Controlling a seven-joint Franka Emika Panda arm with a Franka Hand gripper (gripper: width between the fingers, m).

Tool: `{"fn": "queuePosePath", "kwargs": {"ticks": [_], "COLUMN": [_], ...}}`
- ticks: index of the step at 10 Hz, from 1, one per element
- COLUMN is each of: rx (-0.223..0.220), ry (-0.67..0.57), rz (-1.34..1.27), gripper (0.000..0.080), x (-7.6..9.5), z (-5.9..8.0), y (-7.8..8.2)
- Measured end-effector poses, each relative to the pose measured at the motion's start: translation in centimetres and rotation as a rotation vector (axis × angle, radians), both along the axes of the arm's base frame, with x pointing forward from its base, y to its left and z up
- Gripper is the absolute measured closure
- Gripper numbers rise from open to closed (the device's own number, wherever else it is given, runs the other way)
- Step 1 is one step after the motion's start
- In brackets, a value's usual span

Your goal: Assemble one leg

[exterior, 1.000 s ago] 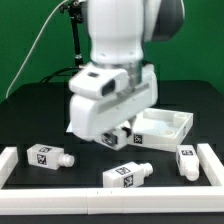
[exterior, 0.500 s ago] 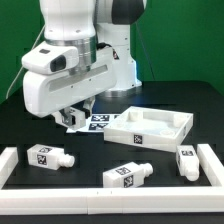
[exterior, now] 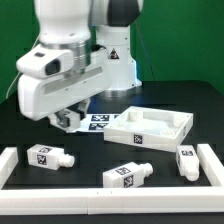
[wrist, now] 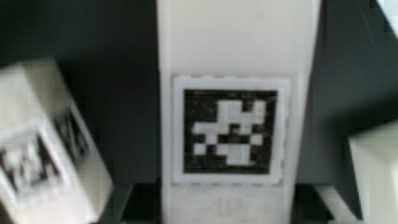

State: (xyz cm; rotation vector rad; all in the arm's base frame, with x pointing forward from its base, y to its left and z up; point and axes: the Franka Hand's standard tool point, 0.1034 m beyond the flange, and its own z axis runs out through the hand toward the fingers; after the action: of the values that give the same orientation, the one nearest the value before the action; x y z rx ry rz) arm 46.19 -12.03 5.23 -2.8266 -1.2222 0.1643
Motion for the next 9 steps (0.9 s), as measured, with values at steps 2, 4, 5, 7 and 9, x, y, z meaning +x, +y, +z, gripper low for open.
{"fn": "queuePosePath", "kwargs": {"ticks": [2,4,5,7,9], "rx": [0.014,0.021,0.021,0.019,0.019], "ry": [0.028,0.045,0.044,0.042,0.043], "rz": [-0.005,-0.007,-0.008,-0.007,-0.006], "gripper": [0.0512,0.0512,0.0512,0.0512,0.0461], "x": [-1.5,-2.3,-2.5,-2.7,-2.7], "z": [-2.2,-3.4,-3.8,-3.9,-3.9], "y": [-1.8,-2.3,-2.3,-3.2,-3.1]}}
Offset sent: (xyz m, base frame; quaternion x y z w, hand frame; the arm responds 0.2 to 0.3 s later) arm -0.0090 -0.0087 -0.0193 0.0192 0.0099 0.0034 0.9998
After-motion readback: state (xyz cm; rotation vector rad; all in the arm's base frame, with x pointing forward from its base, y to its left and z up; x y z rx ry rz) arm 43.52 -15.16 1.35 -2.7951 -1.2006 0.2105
